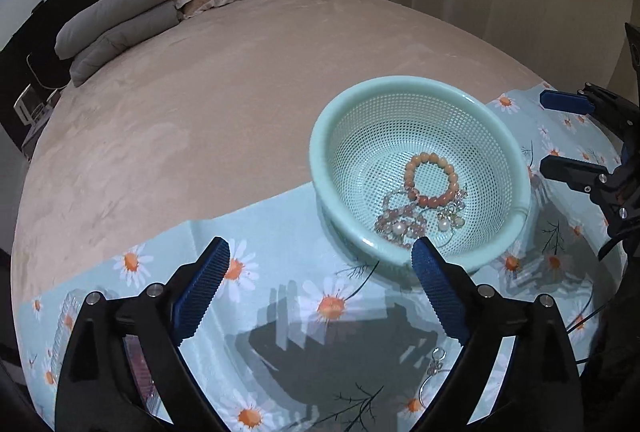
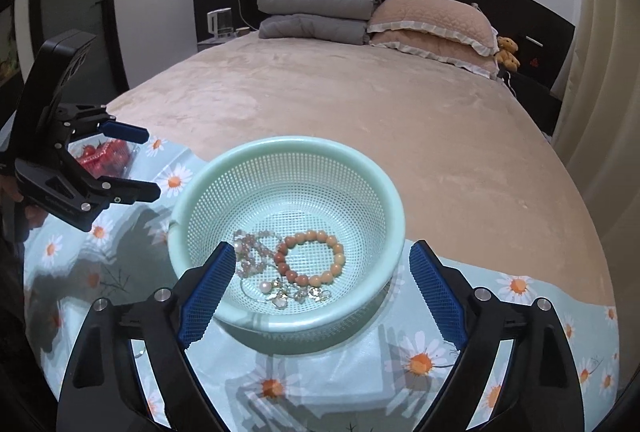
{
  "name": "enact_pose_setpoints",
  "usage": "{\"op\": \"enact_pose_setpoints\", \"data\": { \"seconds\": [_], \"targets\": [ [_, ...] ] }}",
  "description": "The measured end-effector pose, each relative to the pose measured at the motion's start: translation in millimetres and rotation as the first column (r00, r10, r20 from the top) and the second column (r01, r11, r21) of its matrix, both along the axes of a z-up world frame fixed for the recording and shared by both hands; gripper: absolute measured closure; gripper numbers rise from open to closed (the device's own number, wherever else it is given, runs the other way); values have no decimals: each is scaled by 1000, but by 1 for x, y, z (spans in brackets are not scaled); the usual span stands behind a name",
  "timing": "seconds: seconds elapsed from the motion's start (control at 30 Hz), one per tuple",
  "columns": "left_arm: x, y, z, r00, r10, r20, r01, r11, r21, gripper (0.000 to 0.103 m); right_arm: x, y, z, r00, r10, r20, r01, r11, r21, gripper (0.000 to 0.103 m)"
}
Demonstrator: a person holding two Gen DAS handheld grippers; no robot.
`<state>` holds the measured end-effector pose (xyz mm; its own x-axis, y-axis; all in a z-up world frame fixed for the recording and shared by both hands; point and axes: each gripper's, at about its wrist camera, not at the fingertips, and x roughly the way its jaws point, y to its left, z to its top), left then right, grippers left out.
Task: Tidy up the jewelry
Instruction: 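Grasp the silver hoop with the left tool while the right tool grasps a small charm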
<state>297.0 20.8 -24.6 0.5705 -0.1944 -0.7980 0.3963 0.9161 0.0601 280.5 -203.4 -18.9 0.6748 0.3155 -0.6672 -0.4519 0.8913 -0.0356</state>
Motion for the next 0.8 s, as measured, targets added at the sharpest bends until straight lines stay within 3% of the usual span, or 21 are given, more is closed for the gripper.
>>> {"op": "enact_pose_setpoints", "data": {
  "seconds": [0.2, 0.4, 0.8],
  "targets": [
    [-37, 17, -9, 1000, 16, -17, -16, 999, 31, 7, -19, 12, 5, 1000, 24, -4, -24, 1000, 6, 18],
    [-70, 27, -23, 999, 24, -43, -24, 1000, 14, 6, -42, 28, -1, 997, 72, -19, -72, 997, 20, 18],
    [-101, 0, -78, 991, -21, -132, 22, 1000, 9, 6, -75, 49, -55, 985, 131, -111, -130, 991, 12, 18]
  ]
}}
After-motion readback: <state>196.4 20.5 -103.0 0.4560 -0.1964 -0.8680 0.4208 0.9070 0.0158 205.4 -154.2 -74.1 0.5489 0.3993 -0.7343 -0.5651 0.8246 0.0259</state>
